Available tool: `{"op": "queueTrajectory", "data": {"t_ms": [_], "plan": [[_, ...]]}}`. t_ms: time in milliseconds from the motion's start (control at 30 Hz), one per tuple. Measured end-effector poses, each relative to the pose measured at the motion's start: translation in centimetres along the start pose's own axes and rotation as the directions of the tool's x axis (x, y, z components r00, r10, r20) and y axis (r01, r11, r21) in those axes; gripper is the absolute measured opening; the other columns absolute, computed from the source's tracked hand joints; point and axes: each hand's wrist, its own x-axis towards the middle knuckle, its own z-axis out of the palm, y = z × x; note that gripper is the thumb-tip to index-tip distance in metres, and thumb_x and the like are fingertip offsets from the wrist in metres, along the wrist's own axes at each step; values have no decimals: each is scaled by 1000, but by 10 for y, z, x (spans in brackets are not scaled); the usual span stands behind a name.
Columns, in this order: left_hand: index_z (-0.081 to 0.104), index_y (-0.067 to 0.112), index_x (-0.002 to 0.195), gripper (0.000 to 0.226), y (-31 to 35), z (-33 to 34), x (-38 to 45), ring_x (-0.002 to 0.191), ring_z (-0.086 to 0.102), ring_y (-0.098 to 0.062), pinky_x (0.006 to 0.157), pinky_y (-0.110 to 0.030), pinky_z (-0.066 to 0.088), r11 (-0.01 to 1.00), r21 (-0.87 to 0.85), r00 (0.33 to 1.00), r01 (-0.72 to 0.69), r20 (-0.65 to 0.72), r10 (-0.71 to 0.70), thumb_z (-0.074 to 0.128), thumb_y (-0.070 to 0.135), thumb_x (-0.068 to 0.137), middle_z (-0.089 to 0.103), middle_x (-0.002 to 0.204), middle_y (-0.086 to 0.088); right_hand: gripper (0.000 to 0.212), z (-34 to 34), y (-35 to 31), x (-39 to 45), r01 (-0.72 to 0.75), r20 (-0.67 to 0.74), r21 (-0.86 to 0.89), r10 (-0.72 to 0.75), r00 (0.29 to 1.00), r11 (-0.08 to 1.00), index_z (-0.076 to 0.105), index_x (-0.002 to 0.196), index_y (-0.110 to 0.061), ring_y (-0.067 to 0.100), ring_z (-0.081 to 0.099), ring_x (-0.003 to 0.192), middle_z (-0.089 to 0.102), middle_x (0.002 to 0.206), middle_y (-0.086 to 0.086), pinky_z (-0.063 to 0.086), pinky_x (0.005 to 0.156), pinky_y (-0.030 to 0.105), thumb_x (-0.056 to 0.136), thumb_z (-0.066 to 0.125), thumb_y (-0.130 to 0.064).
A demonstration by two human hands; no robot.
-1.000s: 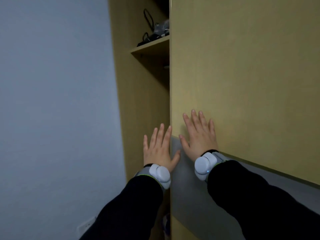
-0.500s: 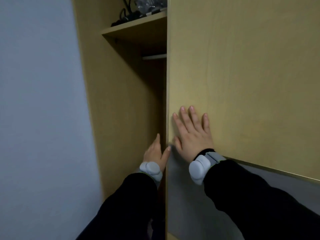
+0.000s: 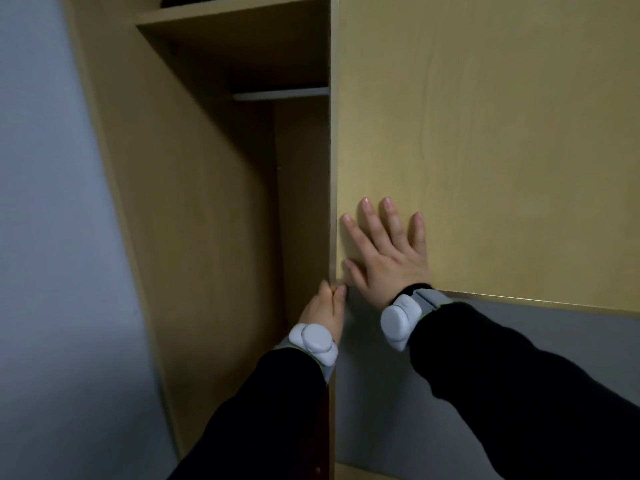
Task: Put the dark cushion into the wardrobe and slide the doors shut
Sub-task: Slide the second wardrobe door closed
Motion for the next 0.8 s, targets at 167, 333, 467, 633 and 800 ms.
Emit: {"op": "queueTrajectory", "data": {"t_ms": [167,333,467,633,800], "plan": [[46,5,109,39,-7,-7,1,93,59,-40,76,-42,45,1000,-3,1000,-1,-5,1,27,37,98,62,107,-24,71,6,-12,2,-12,-6,-24,12,1000,1000,18,145,-29,20,-19,143,16,157,1,-19,111,46,83,47,-47],[46,5,111,39,-16,-14,5,96,58,-40,79,-43,46,1000,-13,1000,-2,-25,1,27,36,98,61,109,-24,71,12,-22,8,-8,-23,-21,8,1000,1000,17,146,-29,19,-21,143,16,158,2,-19,112,47,84,46,-47],[46,5,116,41,-25,-18,10,99,58,-41,83,-46,47,1000,-25,998,-14,-54,13,27,36,98,61,113,-24,71,16,-30,14,4,-28,-11,-4,1000,1000,18,146,-28,20,-20,143,18,157,2,-21,111,46,83,47,-46],[47,5,113,39,-33,-24,13,97,58,-41,78,-42,46,999,-49,996,-12,-88,8,28,35,98,61,111,-24,69,21,-41,18,8,-38,12,-7,999,1000,16,146,-27,18,-29,140,14,158,1,-21,111,46,85,44,-45],[47,6,113,38,-39,-31,16,98,58,-40,79,-41,45,996,-91,993,20,-118,-31,28,36,98,61,111,-23,68,29,-51,25,34,-63,43,-31,998,998,18,146,-26,17,-29,139,16,158,3,-20,111,46,85,45,-43]]}}
